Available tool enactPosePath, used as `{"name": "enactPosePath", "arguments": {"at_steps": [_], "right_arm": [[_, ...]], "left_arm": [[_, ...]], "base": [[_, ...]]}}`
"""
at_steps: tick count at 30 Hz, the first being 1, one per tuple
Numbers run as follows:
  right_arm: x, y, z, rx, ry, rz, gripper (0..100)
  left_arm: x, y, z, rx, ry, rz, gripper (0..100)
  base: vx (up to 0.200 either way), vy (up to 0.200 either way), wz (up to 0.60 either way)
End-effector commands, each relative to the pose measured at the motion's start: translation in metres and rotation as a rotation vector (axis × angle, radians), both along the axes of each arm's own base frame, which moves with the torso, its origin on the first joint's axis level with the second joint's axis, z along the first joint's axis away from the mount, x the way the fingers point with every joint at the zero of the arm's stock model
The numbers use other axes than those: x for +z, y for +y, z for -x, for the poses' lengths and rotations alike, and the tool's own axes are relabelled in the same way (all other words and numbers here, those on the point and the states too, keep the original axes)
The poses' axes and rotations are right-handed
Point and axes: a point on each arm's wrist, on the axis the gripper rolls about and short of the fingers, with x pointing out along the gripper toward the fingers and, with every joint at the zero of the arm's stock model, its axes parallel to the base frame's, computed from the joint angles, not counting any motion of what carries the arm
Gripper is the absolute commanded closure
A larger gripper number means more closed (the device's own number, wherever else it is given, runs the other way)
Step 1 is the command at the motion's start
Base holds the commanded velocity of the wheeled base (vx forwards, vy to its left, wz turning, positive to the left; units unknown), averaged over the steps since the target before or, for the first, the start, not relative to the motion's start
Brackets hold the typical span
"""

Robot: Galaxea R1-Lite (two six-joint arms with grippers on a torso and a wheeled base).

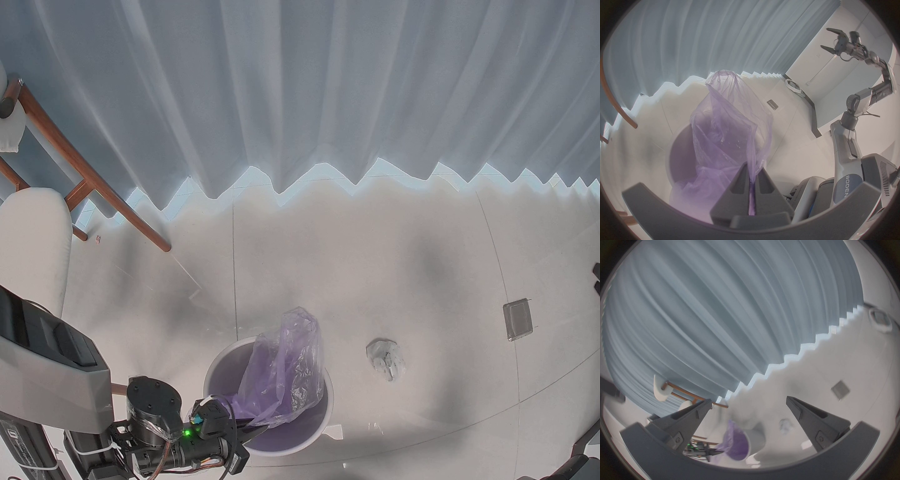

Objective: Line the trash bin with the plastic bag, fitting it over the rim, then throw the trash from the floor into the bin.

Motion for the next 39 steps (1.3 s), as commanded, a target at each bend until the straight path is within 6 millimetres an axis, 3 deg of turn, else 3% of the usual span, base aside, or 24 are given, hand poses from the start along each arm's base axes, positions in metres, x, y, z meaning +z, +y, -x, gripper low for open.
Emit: {"name": "enactPosePath", "arguments": {"at_steps": [1,8,14,17,20,30,39], "right_arm": [[-0.005,0.024,-0.065,0.167,0.294,-0.092,0],[-0.040,0.052,-0.082,0.318,0.490,-0.027,0],[-0.056,0.073,-0.089,0.408,0.585,0.027,0],[-0.070,0.093,-0.103,0.454,0.653,0.061,0],[-0.078,0.104,-0.110,0.480,0.660,0.070,0],[-0.115,0.173,-0.132,0.455,0.624,0.109,0],[-0.127,0.209,-0.166,0.356,0.594,0.078,0]], "left_arm": [[0.002,0.001,0.005,-0.012,0.000,0.000,100],[0.004,0.001,0.005,-0.010,-0.008,0.004,100],[0.004,0.001,0.005,-0.012,-0.008,0.002,100],[0.004,0.001,0.005,-0.012,-0.009,0.003,100],[0.004,0.001,0.005,-0.010,-0.009,0.003,100],[0.003,0.001,0.005,-0.010,-0.003,0.000,100],[0.003,0.001,0.005,-0.010,-0.004,-0.001,100]], "base": [[0.000,0.000,0.00],[0.000,0.000,0.00],[0.000,0.000,0.00],[0.000,0.000,0.00],[0.000,0.000,0.00],[0.000,0.000,0.00],[0.000,0.000,0.00]]}}
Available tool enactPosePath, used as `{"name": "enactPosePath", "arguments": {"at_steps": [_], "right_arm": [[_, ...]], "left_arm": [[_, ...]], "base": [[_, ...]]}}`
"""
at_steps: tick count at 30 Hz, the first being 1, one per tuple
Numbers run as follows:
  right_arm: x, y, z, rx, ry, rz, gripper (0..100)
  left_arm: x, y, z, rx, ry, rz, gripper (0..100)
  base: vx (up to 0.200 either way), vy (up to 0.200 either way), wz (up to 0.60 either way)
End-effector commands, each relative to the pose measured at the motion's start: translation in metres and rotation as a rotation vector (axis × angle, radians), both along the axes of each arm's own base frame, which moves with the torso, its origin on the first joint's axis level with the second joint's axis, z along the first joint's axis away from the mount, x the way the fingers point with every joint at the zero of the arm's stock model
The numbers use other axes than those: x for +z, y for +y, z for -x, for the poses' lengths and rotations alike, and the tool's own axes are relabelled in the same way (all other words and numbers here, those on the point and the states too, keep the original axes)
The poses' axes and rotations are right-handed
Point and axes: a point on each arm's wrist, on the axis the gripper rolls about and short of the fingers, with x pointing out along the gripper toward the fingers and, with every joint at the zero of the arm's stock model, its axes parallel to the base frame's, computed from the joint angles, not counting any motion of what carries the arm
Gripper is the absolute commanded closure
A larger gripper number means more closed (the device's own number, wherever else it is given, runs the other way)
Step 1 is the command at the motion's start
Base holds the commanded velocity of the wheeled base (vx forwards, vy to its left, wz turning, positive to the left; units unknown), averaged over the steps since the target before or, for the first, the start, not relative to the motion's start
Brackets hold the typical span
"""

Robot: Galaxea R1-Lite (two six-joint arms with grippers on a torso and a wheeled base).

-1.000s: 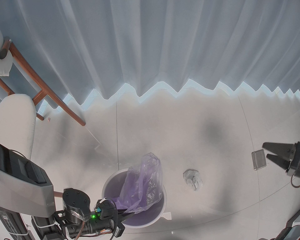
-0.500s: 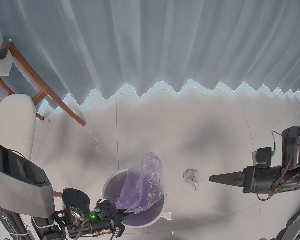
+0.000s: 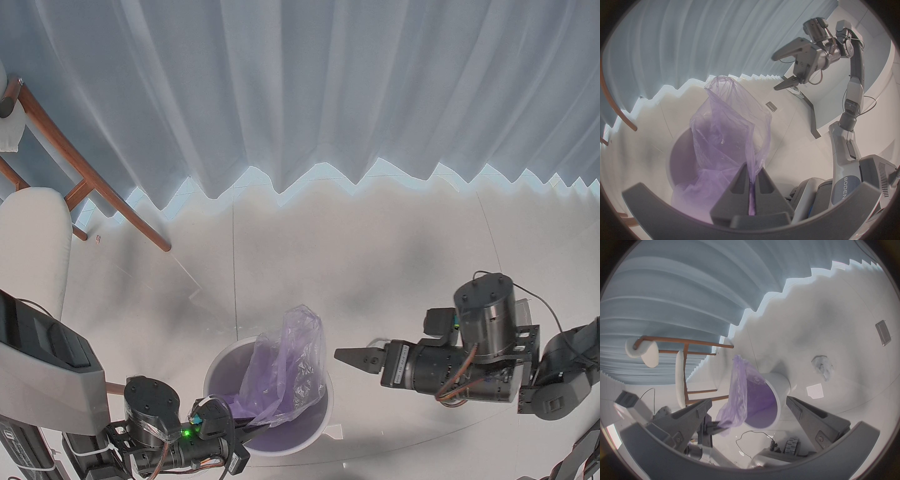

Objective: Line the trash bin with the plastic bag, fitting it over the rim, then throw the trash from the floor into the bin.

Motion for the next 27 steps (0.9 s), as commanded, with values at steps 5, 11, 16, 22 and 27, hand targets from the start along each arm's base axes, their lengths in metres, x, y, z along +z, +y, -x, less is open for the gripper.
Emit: {"name": "enactPosePath", "arguments": {"at_steps": [5,11,16,22,27], "right_arm": [[-0.034,0.046,-0.026,-0.055,0.051,0.043,0],[-0.059,0.070,-0.024,-0.025,0.022,0.052,0],[-0.076,0.079,-0.032,-0.044,-0.005,0.075,100],[-0.068,0.074,-0.038,-0.071,-0.020,0.050,100],[-0.044,0.065,-0.032,-0.080,-0.049,0.001,100]], "left_arm": [[-0.001,0.004,0.002,0.006,0.013,-0.012,100],[-0.002,0.004,0.001,0.009,0.013,-0.012,100],[-0.002,0.004,0.001,0.011,0.013,-0.012,100],[-0.002,0.004,0.001,0.011,0.013,-0.012,100],[-0.001,0.004,0.001,0.013,0.012,-0.005,100]], "base": [[0.000,0.000,0.00],[0.000,0.000,0.00],[0.000,0.000,0.00],[0.000,0.000,0.00],[0.000,0.000,0.00]]}}
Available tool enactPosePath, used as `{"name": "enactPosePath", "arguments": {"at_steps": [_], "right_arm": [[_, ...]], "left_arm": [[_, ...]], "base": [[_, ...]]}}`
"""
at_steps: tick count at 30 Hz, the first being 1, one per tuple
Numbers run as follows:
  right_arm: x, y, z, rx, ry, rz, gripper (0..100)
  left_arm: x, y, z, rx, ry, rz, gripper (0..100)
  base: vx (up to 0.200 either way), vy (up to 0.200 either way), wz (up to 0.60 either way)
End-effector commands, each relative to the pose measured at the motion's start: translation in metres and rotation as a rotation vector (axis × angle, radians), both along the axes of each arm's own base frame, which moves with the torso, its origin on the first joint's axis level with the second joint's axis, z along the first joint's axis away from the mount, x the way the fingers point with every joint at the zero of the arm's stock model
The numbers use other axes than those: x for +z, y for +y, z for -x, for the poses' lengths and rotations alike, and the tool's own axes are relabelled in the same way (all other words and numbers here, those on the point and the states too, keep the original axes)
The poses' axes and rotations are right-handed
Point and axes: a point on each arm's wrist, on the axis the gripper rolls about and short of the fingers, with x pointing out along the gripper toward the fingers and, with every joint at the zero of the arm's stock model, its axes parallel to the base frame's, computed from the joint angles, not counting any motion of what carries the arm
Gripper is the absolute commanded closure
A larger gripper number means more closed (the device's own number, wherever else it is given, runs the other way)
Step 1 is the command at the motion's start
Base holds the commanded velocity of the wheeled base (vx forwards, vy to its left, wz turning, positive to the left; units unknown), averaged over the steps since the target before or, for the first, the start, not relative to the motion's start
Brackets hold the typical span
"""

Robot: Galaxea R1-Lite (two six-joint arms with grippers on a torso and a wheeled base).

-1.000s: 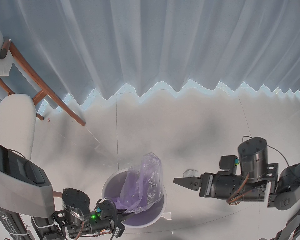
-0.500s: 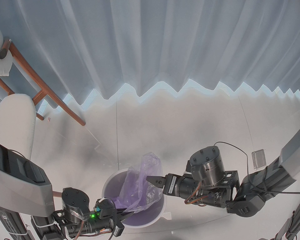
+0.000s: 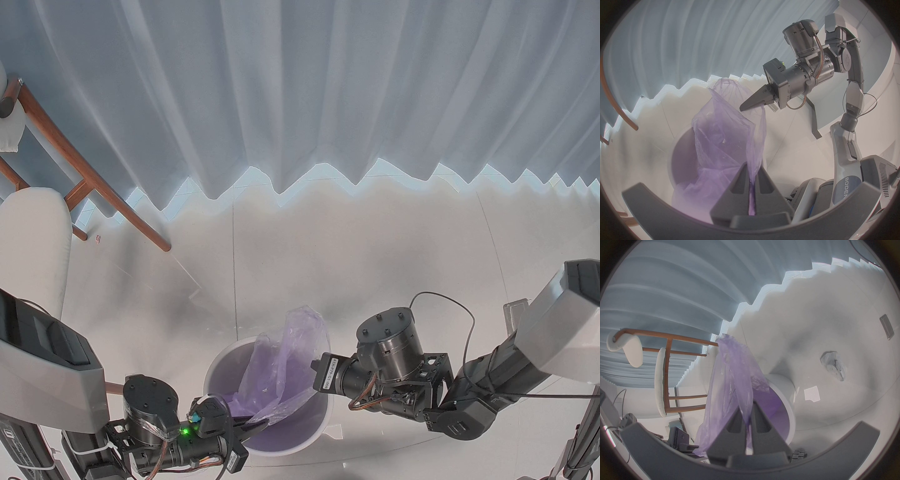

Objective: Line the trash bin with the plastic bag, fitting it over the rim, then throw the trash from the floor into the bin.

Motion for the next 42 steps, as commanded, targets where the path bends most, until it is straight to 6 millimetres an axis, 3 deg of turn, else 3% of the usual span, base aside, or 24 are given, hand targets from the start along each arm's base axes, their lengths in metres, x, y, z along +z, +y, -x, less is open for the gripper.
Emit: {"name": "enactPosePath", "arguments": {"at_steps": [1,3,4,6,9,10,15,18,21,28,33,38,42], "right_arm": [[0.035,-0.013,0.011,-0.010,-0.042,-0.077,100],[0.036,-0.014,0.011,-0.011,-0.044,-0.082,100],[0.058,-0.024,0.023,-0.016,-0.050,-0.138,100],[0.078,-0.033,0.038,0.014,-0.054,-0.186,100],[0.089,-0.038,0.047,0.046,-0.058,-0.225,100],[0.098,-0.045,0.055,0.067,-0.061,-0.254,100],[0.100,-0.072,0.077,0.097,-0.013,-0.197,100],[0.095,-0.083,0.081,0.080,0.030,-0.139,100],[0.089,-0.093,0.080,0.069,0.059,-0.121,100],[0.078,-0.104,0.090,0.131,0.090,-0.089,100],[0.057,-0.111,0.103,0.217,0.109,0.002,100],[0.063,-0.104,0.113,0.291,0.056,-0.022,100],[0.074,-0.100,0.115,0.298,-0.010,-0.127,100]], "left_arm": [[0.001,0.003,0.003,0.003,0.012,0.003,100],[0.001,0.002,0.003,0.002,0.011,0.004,100],[0.006,0.001,0.003,-0.003,-0.007,0.023,100],[0.008,-0.003,0.000,-0.004,-0.021,0.044,100],[0.009,-0.003,0.001,-0.006,-0.023,0.044,100],[0.010,-0.004,0.001,-0.014,-0.025,0.051,0],[0.035,-0.010,-0.003,0.018,-0.053,0.201,0],[0.059,-0.013,0.000,0.029,-0.056,0.348,0],[0.071,-0.016,-0.003,0.034,-0.079,0.407,0],[0.079,-0.016,-0.009,0.081,-0.134,0.424,0],[0.081,-0.011,-0.015,0.110,-0.207,0.381,0],[0.086,-0.007,-0.008,0.127,-0.224,0.380,0],[0.077,0.002,-0.005,0.150,-0.177,0.329,0]], "base": [[0.000,0.000,0.00],[0.000,0.000,0.00],[0.000,0.000,0.00],[0.000,0.000,0.00],[0.000,0.000,0.00],[0.000,0.000,0.00],[0.000,0.000,0.00],[0.000,0.000,0.00],[0.000,0.000,0.00],[0.000,0.000,0.00],[0.000,0.000,0.00],[0.000,0.000,0.00],[0.000,0.000,0.00]]}}
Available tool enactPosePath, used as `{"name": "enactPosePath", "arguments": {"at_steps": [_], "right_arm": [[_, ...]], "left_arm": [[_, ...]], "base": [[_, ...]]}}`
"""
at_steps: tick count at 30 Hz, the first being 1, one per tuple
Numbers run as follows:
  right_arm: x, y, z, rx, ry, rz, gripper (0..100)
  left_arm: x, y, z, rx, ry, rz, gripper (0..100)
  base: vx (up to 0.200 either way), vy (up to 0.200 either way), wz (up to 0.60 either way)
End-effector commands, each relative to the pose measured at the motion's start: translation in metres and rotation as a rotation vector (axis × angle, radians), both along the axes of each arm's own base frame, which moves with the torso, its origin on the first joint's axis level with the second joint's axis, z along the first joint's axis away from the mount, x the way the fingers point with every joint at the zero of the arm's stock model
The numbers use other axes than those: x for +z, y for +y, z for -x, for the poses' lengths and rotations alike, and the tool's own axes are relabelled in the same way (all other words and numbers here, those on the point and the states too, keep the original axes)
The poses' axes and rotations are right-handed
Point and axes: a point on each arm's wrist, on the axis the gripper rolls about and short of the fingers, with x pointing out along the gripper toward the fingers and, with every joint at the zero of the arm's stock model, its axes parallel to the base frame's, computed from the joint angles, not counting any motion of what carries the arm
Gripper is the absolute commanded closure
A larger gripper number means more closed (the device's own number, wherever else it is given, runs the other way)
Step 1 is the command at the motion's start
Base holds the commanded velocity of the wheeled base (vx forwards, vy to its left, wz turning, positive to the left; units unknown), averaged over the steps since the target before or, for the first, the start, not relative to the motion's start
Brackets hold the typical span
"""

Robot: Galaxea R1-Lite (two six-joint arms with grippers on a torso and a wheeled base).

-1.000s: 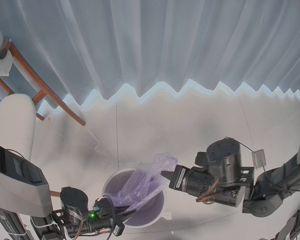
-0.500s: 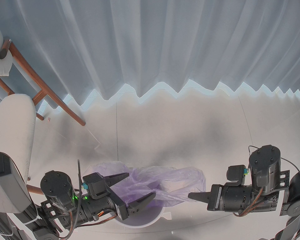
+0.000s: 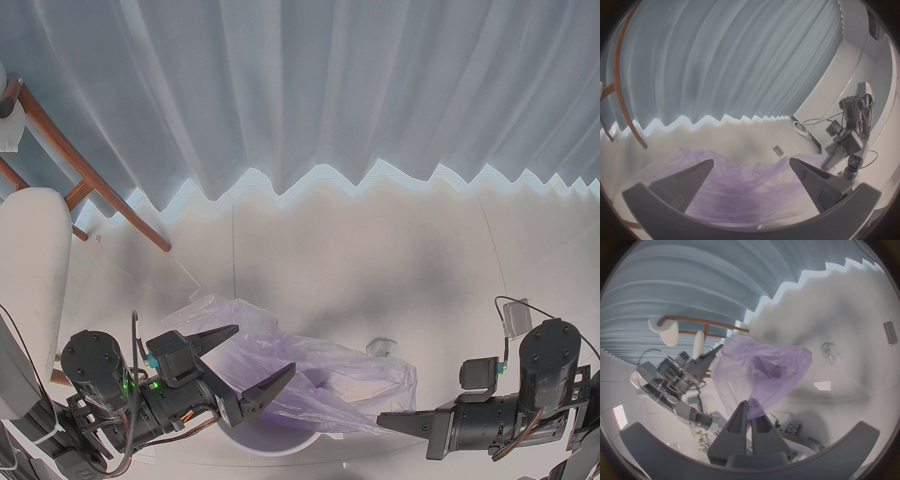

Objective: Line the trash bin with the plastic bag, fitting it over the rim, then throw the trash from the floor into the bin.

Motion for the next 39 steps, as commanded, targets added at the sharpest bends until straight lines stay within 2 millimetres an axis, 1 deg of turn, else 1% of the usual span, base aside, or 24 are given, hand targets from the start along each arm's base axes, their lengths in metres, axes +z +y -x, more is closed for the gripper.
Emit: {"name": "enactPosePath", "arguments": {"at_steps": [1,2,4,7,10,12,13,14,17,18,19,20,21,22,24,25,26,28,29,32,33,36,39], "right_arm": [[0.008,0.002,0.005,0.010,-0.029,-0.088,100],[0.007,0.003,0.005,0.012,-0.027,-0.089,100],[-0.006,0.005,0.013,0.053,-0.005,-0.048,100],[-0.015,0.009,0.020,0.091,0.007,-0.025,100],[-0.024,0.006,0.026,0.123,0.010,0.013,100],[-0.028,0.003,0.028,0.138,-0.003,0.036,100],[-0.028,0.003,0.028,0.138,-0.003,0.036,100],[-0.033,0.001,0.029,0.156,-0.016,0.068,100],[-0.039,-0.002,0.031,0.183,-0.034,0.112,100],[-0.043,-0.004,0.032,0.198,-0.042,0.138,100],[-0.044,-0.004,0.032,0.202,-0.046,0.149,100],[-0.044,-0.005,0.032,0.205,-0.049,0.152,100],[-0.044,-0.005,0.031,0.202,-0.055,0.150,100],[-0.043,-0.005,0.031,0.201,-0.060,0.144,100],[-0.041,-0.005,0.031,0.202,-0.066,0.137,100],[-0.041,-0.005,0.031,0.202,-0.066,0.137,100],[-0.041,-0.004,0.031,0.204,-0.071,0.133,100],[-0.039,-0.003,0.030,0.200,-0.080,0.119,100],[-0.039,-0.002,0.030,0.201,-0.083,0.115,100],[-0.040,-0.002,0.031,0.202,-0.086,0.115,100],[-0.040,-0.002,0.031,0.201,-0.087,0.114,100],[-0.041,-0.001,0.029,0.196,-0.082,0.118,100],[-0.041,-0.001,0.030,0.196,-0.084,0.117,100]], "left_arm": [[-0.004,0.011,0.002,0.028,0.032,-0.025,0],[-0.003,0.012,0.001,0.036,0.032,-0.025,0],[-0.002,0.017,-0.007,0.078,0.028,-0.020,0],[0.002,0.023,-0.016,0.122,0.015,-0.009,0],[0.008,0.023,-0.017,0.130,-0.001,0.003,0],[0.014,0.024,-0.015,0.127,-0.023,0.018,0],[0.014,0.024,-0.015,0.127,-0.023,0.018,0],[0.023,0.024,-0.011,0.119,-0.051,0.036,0],[0.038,0.029,-0.005,0.120,-0.091,0.066,0],[0.052,0.033,0.000,0.126,-0.119,0.089,0],[0.060,0.037,0.005,0.126,-0.133,0.101,0],[0.064,0.038,0.008,0.126,-0.137,0.106,0],[0.078,0.046,0.020,0.122,-0.144,0.112,0],[0.087,0.050,0.027,0.125,-0.137,0.110,0],[0.098,0.058,0.034,0.150,-0.102,0.100,0],[0.099,0.060,0.034,0.160,-0.092,0.099,0],[0.097,0.071,0.029,0.241,-0.027,0.123,0],[0.086,0.086,0.028,0.323,0.057,0.156,0],[0.081,0.091,0.027,0.344,0.093,0.149,0],[0.075,0.103,0.024,0.383,0.175,0.114,0],[0.074,0.104,0.024,0.387,0.186,0.109,0],[0.061,0.110,0.023,0.435,0.326,0.040,0],[0.056,0.110,0.018,0.448,0.379,0.019,0]], "base": [[0.000,0.000,0.00],[0.000,0.000,0.00],[0.000,0.000,0.00],[0.000,0.000,0.00],[0.000,0.000,0.00],[0.000,0.000,0.00],[0.000,0.000,0.00],[0.000,0.000,0.00],[0.000,0.000,0.00],[0.000,0.000,0.00],[0.000,0.000,0.00],[0.000,0.000,0.00],[0.000,0.000,0.00],[0.000,0.000,0.00],[0.000,0.000,0.00],[0.000,0.000,0.00],[0.000,0.000,0.00],[0.000,0.000,0.00],[0.000,0.000,0.00],[0.000,0.000,0.00],[0.000,0.000,0.00],[0.000,0.000,0.00],[0.000,0.000,0.00]]}}
